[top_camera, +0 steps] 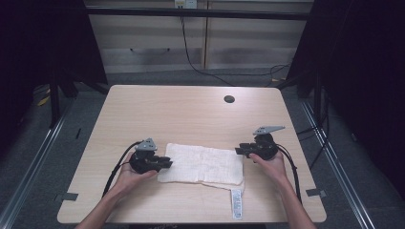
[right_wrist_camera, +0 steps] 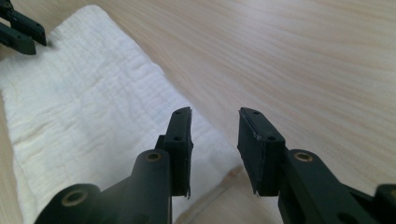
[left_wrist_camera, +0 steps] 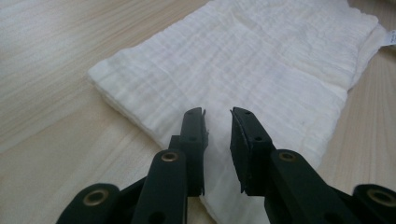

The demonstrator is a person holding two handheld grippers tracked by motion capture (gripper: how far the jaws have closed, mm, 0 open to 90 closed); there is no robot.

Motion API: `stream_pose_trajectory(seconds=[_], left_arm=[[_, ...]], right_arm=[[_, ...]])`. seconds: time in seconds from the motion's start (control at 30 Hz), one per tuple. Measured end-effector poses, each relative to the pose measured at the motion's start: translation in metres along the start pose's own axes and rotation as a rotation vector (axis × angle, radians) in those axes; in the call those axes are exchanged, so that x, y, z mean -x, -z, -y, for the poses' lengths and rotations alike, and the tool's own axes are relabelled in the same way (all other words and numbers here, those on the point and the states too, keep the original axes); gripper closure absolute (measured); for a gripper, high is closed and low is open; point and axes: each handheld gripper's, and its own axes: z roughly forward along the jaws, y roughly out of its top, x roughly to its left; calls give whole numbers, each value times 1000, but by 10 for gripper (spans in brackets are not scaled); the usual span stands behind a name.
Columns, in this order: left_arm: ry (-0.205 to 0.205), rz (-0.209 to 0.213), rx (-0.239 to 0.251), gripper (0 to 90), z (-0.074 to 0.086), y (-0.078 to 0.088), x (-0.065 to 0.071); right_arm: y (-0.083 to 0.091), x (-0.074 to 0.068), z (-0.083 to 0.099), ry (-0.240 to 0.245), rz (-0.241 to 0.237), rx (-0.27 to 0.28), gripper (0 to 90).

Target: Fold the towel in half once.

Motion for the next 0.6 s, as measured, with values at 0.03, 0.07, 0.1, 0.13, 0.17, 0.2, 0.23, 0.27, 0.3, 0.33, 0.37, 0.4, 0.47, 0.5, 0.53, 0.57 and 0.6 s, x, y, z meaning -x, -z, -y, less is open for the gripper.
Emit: stream_pose_trajectory(seconds=[0.03,0.07,0.1,0.13,0.17,0.2,0.23,0.27,0.3,0.33,0.37,0.4,0.47,0.5,0.53,0.57,0.6], left_arm=[[1,1,1,749,1,-1,0],[-1,6,-2,751,1,-1,0],[-3,5,-4,751,2,-1,0],[0,1,1,751,2,-1,1],[-3,-3,-1,751,3,-1,1],[-5,-5,-1,751,3,-1,2],[-4,-6,-4,751,4,-1,3],[-9,-6,0,751,5,0,3],[-9,-7,1,750,5,0,4],[-9,-13,-2,750,6,1,5],[-7,-14,-1,749,7,1,6],[-8,-15,-2,749,7,2,7],[-12,-15,0,749,7,1,7],[-9,-12,3,749,8,1,7],[-8,-9,3,748,8,1,7],[-9,-9,3,749,8,2,6],[-9,-10,4,749,8,2,7]], right_arm=[[-2,1,1,-1,9,-14,630],[-4,2,2,-1,8,-14,629],[-5,3,2,-4,11,-15,625],[-6,4,3,-9,14,-17,624],[-6,5,3,-15,16,-17,624],[-6,5,4,-15,21,-14,628],[-6,5,5,-11,33,-10,637],[-6,6,5,-12,33,-13,637],[-6,6,6,-17,31,-13,637],[-7,6,7,-15,34,-14,637],[-8,6,8,-13,31,-20,637],[-8,6,8,-17,30,-22,638],[-10,6,8,-12,29,-22,647],[-11,6,8,-7,24,-27,649],[-12,4,8,-2,9,-40,648],[-13,3,9,5,8,-46,648],[-15,2,9,14,9,-54,656]])
